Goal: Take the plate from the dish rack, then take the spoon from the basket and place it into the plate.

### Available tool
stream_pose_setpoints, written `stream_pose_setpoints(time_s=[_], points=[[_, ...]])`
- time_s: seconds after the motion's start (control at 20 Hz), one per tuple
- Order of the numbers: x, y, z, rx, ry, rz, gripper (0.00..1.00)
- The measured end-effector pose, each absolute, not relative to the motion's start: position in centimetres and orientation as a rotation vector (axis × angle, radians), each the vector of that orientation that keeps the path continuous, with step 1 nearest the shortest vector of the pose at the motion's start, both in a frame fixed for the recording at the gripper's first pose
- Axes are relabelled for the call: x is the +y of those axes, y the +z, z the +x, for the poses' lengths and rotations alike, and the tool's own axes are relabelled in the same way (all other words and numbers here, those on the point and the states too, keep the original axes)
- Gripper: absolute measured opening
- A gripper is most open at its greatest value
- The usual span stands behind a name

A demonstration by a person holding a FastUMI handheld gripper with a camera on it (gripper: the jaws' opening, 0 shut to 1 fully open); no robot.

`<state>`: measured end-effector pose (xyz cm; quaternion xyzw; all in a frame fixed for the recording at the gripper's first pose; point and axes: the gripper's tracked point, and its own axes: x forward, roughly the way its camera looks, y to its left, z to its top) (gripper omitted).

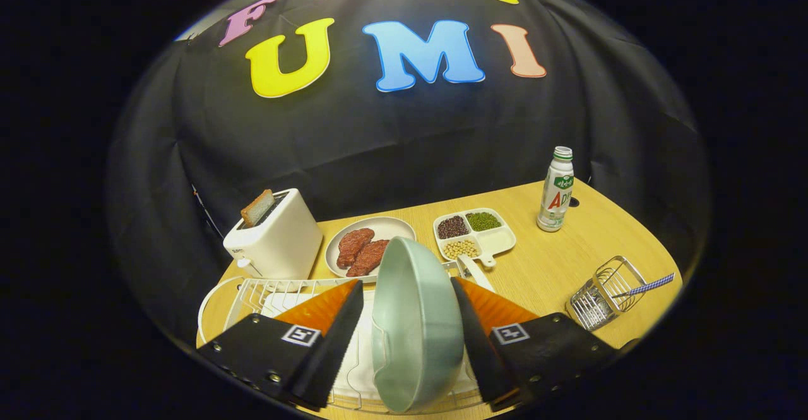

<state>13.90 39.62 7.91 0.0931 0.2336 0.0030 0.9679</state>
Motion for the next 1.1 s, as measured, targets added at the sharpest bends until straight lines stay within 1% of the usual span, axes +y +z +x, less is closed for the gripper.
stream_pose_setpoints(time_s=[0.15, 0.2, 0.25, 0.3, 0.45, 0.5, 0.7, 1.1], points=[[39.6, 7.0, 14.0, 0.514, 0.012, 0.196, 0.63], [39.8, 6.5, 14.2, 0.53, 0.019, 0.198, 0.53], [39.8, 6.3, 14.4, 0.536, 0.018, 0.195, 0.48], [39.6, 6.3, 14.1, 0.542, 0.009, 0.195, 0.37], [38.3, 5.4, 13.5, 0.6, -0.069, 0.146, 0.36], [38.6, 5.4, 13.5, 0.603, -0.077, 0.136, 0.31], [39.6, 6.2, 13.7, 0.602, -0.106, 0.02, 0.31], [40.9, 10.8, 13.0, 0.541, -0.223, -0.242, 0.31]])
